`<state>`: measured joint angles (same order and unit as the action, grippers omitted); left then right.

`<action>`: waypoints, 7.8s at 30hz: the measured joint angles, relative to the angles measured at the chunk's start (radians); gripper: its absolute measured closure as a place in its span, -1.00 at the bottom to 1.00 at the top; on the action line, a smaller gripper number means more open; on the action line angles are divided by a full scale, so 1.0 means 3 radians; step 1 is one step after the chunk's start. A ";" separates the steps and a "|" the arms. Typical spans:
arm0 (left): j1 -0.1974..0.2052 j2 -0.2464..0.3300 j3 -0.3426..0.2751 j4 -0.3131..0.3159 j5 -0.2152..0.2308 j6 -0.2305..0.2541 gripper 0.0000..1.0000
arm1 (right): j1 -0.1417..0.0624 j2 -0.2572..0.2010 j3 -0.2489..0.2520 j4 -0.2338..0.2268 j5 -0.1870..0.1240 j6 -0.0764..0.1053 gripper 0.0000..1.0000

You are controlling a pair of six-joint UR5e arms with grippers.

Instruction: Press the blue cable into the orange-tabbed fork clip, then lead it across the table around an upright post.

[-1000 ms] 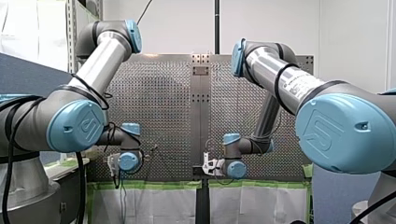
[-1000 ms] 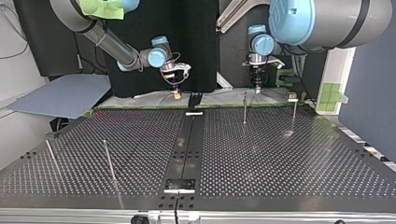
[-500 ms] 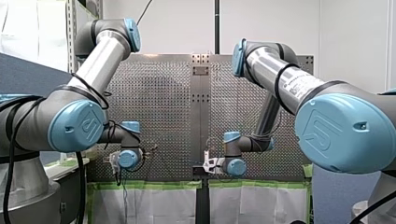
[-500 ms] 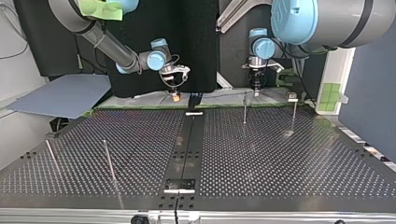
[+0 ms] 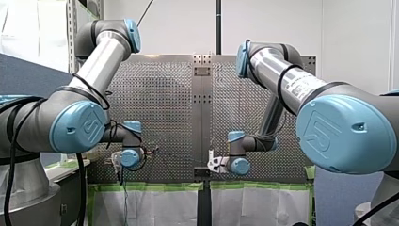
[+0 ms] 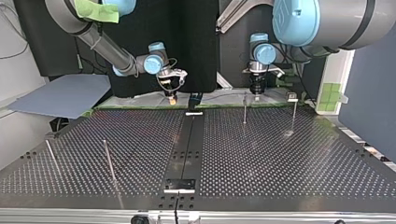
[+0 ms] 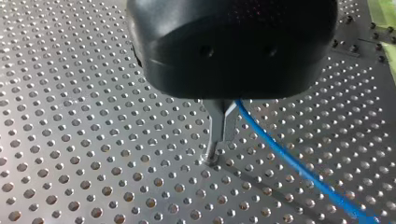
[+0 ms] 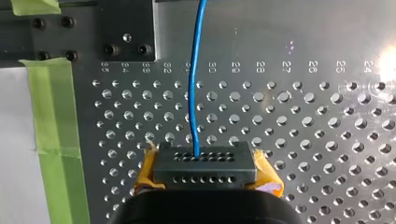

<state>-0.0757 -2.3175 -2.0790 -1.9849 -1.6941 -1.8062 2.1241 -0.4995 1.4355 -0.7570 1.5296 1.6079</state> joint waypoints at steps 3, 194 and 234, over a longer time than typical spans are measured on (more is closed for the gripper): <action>0.0008 -0.0001 0.0048 -0.0054 0.0052 -0.0021 1.00 | -0.0016 0.0000 -0.0022 0.0028 0.0000 0.0000 1.00; -0.0528 0.0384 -0.0359 -0.0386 -0.0050 -0.0085 -1.00 | -0.0258 0.0003 -0.0599 0.0589 0.0286 0.0141 1.00; -0.0870 -0.0123 0.0529 -0.0856 -0.0757 0.0051 -1.00 | -0.0264 0.0005 -0.0599 0.0595 0.0271 0.0142 1.00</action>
<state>-0.3366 -2.3543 -1.9202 -2.2417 -1.9211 -1.7909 2.0449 -0.4980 1.2557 -0.5785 1.6108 1.6505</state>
